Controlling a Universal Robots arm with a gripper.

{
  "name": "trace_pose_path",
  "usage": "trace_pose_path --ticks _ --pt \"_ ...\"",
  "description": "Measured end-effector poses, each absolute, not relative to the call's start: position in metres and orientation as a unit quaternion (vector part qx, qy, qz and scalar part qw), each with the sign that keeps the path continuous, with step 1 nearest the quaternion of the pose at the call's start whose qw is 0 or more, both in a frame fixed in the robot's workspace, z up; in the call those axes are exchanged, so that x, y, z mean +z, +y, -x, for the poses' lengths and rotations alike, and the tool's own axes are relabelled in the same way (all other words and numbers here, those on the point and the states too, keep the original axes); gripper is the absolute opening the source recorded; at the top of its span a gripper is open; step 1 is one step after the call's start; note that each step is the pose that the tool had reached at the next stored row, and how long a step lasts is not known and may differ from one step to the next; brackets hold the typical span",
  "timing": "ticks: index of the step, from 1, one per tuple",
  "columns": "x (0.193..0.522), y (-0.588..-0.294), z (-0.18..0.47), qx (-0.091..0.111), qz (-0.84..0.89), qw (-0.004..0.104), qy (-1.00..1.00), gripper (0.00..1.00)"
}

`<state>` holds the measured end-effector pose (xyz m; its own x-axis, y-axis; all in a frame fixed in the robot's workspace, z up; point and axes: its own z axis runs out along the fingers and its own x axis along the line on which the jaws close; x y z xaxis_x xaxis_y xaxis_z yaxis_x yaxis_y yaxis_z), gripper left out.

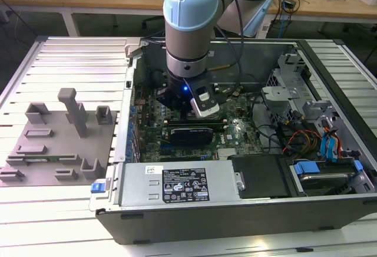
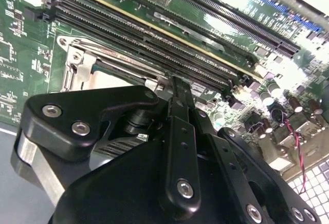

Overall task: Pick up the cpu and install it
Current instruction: 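Install the second cpu locking lever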

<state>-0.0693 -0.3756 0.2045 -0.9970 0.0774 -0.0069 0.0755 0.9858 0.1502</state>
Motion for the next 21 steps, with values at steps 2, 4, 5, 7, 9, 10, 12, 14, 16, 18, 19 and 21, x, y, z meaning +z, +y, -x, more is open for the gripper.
trace_pose_path --ticks 2,4,5,7,9,10,12,14,16,18,19,21 --pt "0.204 -0.376 0.069 0.077 -0.038 0.006 0.996 0.11" --pt "0.204 -0.376 0.070 0.077 -0.038 0.006 0.996 0.11" --pt "0.204 -0.377 0.070 0.077 -0.038 0.006 0.996 0.11" --pt "0.208 -0.377 0.070 0.077 -0.038 0.006 0.996 0.11" --pt "0.212 -0.376 0.069 0.077 -0.038 0.006 0.996 0.11" --pt "0.214 -0.377 0.069 0.077 -0.038 0.006 0.996 0.11" --pt "0.218 -0.376 0.069 0.077 -0.038 0.006 0.996 0.11" --pt "0.223 -0.376 0.069 0.077 -0.038 0.006 0.996 0.11" --pt "0.230 -0.376 0.069 0.077 -0.038 0.006 0.996 0.11" --pt "0.236 -0.376 0.069 0.077 -0.038 0.006 0.996 0.11" --pt "0.238 -0.376 0.069 0.077 -0.038 0.006 0.996 0.11" --pt "0.245 -0.376 0.069 0.077 -0.038 0.006 0.996 0.11"
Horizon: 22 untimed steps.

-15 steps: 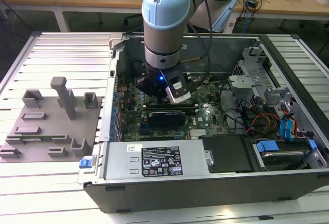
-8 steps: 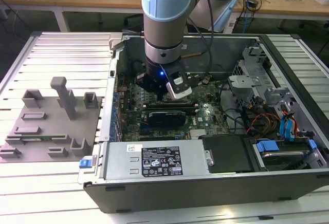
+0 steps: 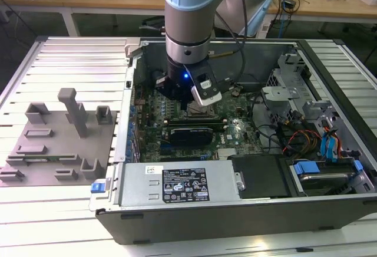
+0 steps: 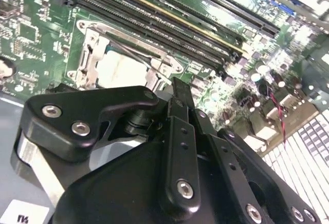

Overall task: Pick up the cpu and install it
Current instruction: 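Install the second cpu locking lever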

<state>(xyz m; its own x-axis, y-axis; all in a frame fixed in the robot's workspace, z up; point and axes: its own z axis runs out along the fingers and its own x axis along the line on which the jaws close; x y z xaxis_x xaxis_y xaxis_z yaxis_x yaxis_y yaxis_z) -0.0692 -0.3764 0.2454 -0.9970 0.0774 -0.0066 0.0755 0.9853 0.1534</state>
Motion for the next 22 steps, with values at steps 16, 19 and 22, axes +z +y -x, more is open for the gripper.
trace_pose_path --ticks 16,19,22 --pt "0.257 -0.377 0.041 0.074 -0.038 0.004 0.996 0.11" --pt "0.257 -0.380 0.039 0.074 -0.039 0.004 0.996 0.11" --pt "0.256 -0.386 0.039 0.074 -0.039 0.004 0.996 0.11"
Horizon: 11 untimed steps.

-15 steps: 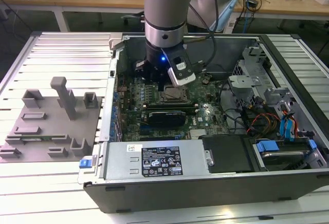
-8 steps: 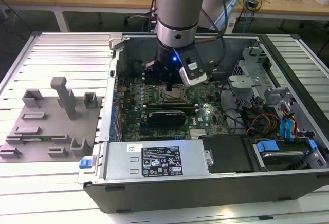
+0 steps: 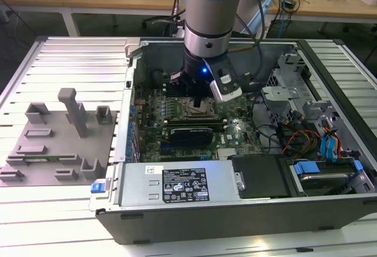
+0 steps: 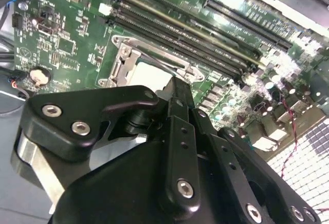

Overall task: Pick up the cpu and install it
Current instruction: 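Install the second cpu locking lever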

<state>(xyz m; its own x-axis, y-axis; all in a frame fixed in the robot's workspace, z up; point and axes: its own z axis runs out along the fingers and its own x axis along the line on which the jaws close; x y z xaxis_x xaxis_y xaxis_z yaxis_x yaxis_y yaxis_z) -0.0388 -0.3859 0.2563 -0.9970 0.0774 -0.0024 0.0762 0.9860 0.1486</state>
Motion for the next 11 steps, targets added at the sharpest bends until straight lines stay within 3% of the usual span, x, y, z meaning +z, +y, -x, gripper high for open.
trace_pose_path --ticks 11 --pt "0.231 -0.389 0.055 0.074 -0.039 0.004 0.996 0.11"
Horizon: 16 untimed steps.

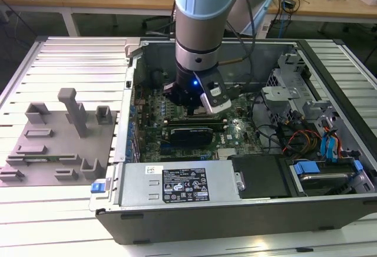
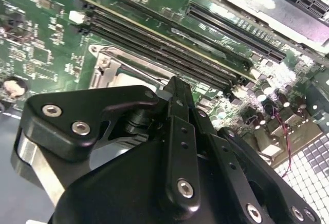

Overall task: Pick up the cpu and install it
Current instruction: 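Install the second cpu locking lever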

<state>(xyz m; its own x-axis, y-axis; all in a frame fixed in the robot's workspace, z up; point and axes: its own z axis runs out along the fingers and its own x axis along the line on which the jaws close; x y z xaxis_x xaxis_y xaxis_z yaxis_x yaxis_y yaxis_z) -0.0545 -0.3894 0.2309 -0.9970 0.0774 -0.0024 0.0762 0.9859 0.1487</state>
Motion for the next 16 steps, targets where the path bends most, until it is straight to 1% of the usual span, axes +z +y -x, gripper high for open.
trace_pose_path --ticks 3,8,9,16 --pt "0.223 -0.390 0.058 0.076 -0.039 0.004 0.996 0.11" --pt "0.220 -0.394 0.061 0.088 -0.039 0.004 0.995 0.11" --pt "0.215 -0.396 0.063 0.096 -0.039 0.003 0.995 0.11" --pt "0.207 -0.396 0.066 0.105 -0.039 0.003 0.994 0.11"
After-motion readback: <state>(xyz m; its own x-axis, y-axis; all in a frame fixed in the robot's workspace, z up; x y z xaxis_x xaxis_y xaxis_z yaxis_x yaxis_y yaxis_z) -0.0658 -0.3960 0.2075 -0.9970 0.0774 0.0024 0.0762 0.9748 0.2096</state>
